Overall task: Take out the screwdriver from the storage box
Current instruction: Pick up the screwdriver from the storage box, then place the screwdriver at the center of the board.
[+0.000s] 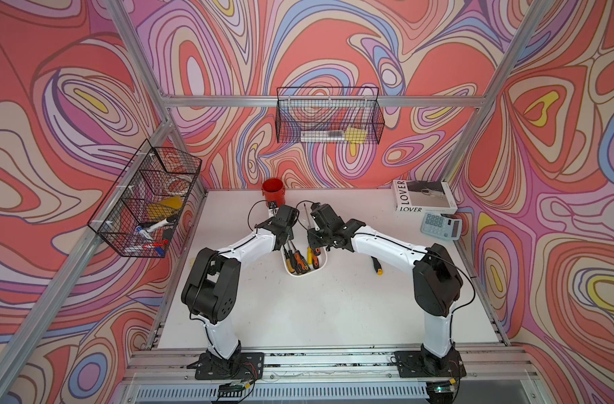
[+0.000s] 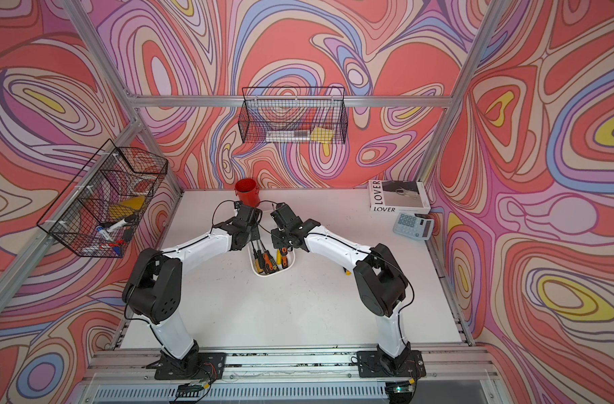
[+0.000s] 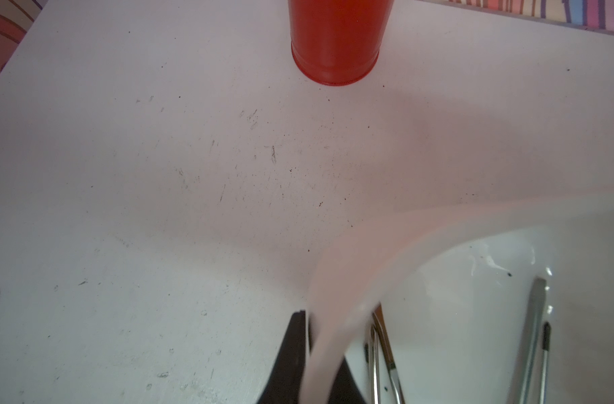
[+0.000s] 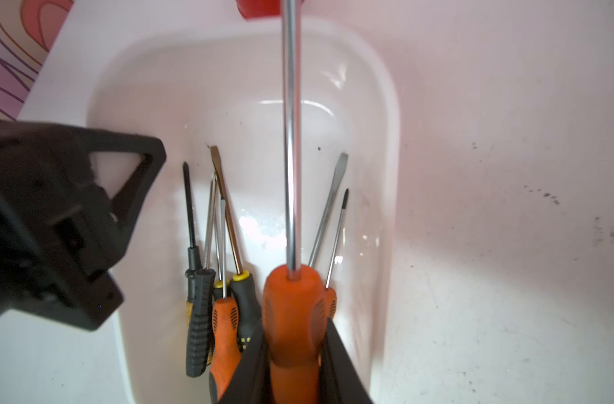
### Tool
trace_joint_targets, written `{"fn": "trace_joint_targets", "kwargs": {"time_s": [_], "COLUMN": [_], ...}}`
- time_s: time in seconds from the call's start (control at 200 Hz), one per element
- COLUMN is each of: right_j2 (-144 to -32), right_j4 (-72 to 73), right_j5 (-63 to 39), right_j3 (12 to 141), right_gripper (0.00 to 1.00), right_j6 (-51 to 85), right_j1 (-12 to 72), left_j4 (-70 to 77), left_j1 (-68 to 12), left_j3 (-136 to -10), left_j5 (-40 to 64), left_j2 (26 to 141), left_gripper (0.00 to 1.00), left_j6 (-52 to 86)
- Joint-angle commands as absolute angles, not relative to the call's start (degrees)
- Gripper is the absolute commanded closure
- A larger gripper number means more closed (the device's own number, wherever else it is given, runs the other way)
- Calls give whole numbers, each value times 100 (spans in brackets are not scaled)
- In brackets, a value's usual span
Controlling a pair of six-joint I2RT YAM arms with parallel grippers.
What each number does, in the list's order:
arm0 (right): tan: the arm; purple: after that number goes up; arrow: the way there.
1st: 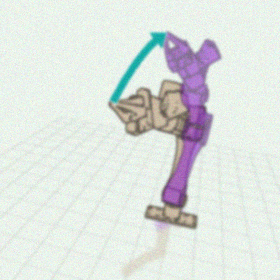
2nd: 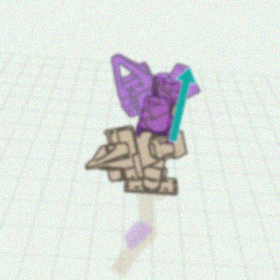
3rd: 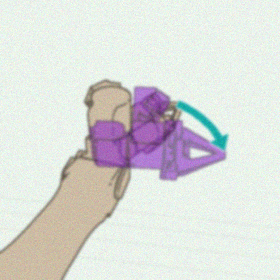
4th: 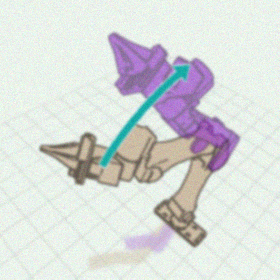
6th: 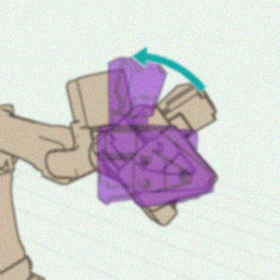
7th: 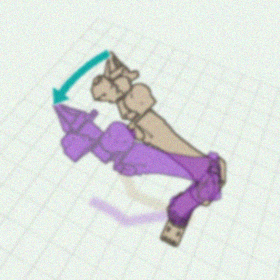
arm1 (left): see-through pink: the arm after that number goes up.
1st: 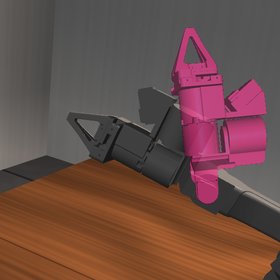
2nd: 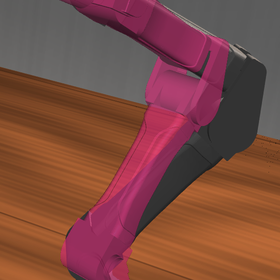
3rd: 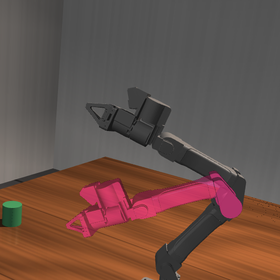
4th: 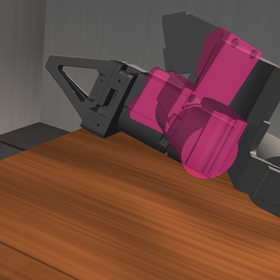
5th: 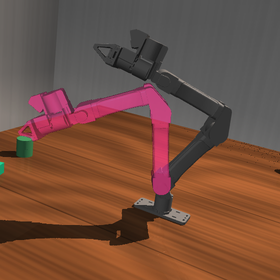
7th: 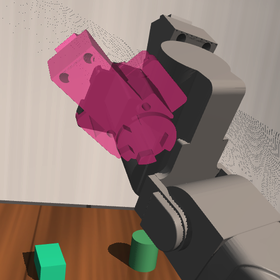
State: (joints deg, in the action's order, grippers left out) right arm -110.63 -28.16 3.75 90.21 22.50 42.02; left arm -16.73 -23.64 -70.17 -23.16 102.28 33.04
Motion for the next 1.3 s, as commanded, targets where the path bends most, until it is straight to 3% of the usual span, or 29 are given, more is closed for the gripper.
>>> {"fn": "trace_joint_targets", "kwargs": {"time_s": [0.0, 0.536, 0.987, 1.297], "right_j2": [-10550, -9851, -10859, -11458], "right_j4": [-2849, -4084, -4122, -4328], "right_j5": [525, 533, -205, -152], "right_j3": [8935, 7649, 7540, 7758], "right_gripper": [100, 100, 100, 100], "right_j6": [2182, 1945, 1774, 1760], "right_j1": [4040, 2694, 2351, 2353], "left_j4": [-1758, -1767, -1831, -1837], "left_j1": [-2347, -2347, -2347, -2346], "left_j3": [-7110, -7075, -7047, -7084], "left_j5": [-2532, -2531, -2573, -2602], "left_j2": [10371, 10314, 10242, 10281], "left_gripper": [100, 100, 100, 100], "left_j6": [3245, 3216, 3184, 3149]}}
